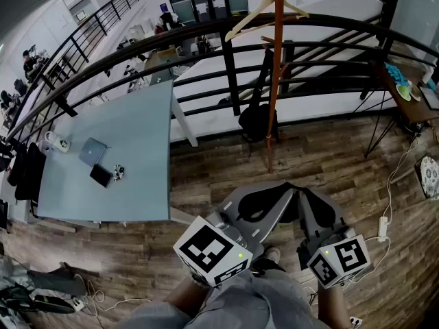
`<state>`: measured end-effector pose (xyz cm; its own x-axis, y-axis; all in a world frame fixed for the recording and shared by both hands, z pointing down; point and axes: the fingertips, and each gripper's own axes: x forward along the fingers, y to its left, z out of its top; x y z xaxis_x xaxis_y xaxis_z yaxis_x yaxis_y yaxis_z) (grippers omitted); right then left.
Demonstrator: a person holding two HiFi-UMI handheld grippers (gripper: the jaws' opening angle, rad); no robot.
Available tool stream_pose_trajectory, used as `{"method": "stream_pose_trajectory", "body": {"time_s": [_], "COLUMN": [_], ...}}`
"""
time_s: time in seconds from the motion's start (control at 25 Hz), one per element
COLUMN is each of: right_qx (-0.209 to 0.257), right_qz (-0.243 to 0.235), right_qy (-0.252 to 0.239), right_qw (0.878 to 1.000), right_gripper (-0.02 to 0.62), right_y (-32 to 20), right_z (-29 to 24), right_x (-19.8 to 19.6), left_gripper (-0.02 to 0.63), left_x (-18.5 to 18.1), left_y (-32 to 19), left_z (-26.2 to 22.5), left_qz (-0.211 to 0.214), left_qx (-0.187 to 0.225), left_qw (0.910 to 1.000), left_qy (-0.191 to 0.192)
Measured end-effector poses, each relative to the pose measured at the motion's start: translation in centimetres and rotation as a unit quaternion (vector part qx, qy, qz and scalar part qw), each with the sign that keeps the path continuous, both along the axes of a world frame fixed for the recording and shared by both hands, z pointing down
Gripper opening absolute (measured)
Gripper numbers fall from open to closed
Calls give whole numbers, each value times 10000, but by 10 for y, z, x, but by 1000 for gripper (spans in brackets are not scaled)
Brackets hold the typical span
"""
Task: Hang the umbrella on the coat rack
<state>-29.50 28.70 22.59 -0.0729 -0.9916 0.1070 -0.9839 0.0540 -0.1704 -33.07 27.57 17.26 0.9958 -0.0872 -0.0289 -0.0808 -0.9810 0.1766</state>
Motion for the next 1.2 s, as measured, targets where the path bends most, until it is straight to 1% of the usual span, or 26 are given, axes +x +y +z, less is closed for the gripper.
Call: {"method": "stream_pose_trajectory", "body": {"time_s": [0.2, 0.32, 0.44, 0.56, 0.72, 0.88, 1.0, 1.2], "right_qx": [-45, -40, -32, -11, 70, 122, 150, 251], "right_qz": [-31, -65, -93, -128, -237, -306, -374, -429], "right_qy": [-46, -85, -108, -163, -240, -327, -353, -358], "right_qw": [10000, 9999, 9999, 9998, 9994, 9989, 9986, 9981], "right_gripper": [0, 0, 0, 0, 0, 1, 2, 1], "right_y": [-2, -1, -1, -1, -1, 0, 4, 10], "right_z": [4, 5, 5, 6, 7, 6, 3, -4], "right_x": [6, 10, 14, 17, 22, 32, 39, 55], "left_gripper": [2, 2, 2, 2, 2, 2, 2, 2], "left_x": [9, 14, 19, 24, 32, 40, 48, 62], "left_y": [5, 5, 9, 10, 11, 13, 19, 24], "left_z": [1, 1, 0, 1, 0, 2, -1, -6], "left_qz": [59, 48, 54, 51, 41, -19, -58, -132], "left_qx": [-171, -66, -191, -226, -148, -46, -97, 52], "left_qw": [9997, 9999, 9996, 9995, 9998, 9997, 9996, 9998], "left_qy": [-132, -87, -177, -197, -160, -240, -267, -148]}}
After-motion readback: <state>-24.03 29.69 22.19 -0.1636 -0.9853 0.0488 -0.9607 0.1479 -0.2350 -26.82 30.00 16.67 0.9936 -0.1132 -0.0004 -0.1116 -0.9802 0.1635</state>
